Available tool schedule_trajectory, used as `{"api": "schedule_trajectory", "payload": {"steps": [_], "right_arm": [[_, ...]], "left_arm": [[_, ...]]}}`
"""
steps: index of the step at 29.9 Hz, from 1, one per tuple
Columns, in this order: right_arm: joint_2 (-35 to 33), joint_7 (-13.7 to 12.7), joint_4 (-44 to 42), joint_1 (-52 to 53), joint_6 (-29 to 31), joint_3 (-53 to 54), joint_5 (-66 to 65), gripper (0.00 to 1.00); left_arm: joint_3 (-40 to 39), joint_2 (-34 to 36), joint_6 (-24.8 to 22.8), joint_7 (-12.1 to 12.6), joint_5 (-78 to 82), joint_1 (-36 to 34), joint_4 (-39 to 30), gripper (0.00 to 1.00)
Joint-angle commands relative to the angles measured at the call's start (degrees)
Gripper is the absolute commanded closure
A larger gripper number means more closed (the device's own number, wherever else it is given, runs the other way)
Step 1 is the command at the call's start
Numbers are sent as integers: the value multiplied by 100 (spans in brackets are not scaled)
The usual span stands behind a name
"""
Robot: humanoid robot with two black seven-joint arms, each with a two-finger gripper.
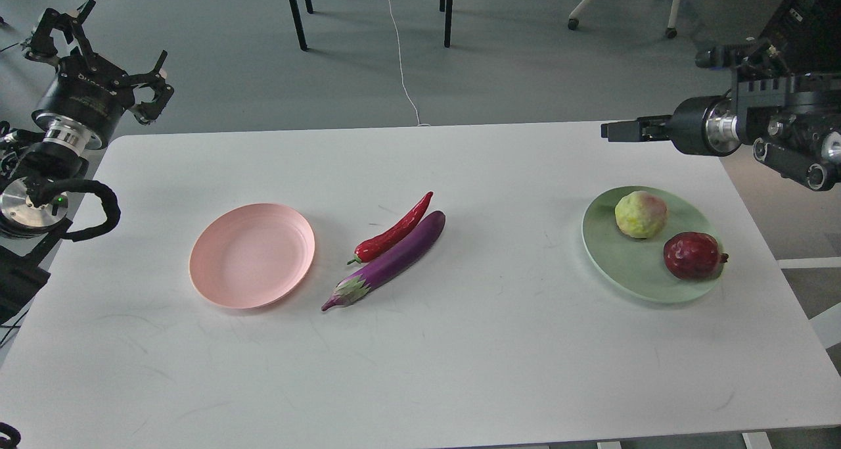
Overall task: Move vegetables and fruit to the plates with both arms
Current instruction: 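Withdraw the right arm and move the left gripper toward the vegetables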
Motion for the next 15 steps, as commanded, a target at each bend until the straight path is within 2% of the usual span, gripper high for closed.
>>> {"api": "schedule_trajectory", "payload": {"steps": [1, 10, 15], "right_arm": [[-102, -27, 24, -100, 6, 1420, 10, 2], [-181, 8, 103, -1328, 6, 4978, 904, 2], [-198, 17, 86, -2006, 164, 6343, 1783, 2]], "left_arm": [[0, 229, -143, -16, 963, -14, -94, 2], [491, 994, -33, -25, 3002, 65, -1929, 2], [580, 1346, -32, -34, 4908, 39, -2958, 2]]}}
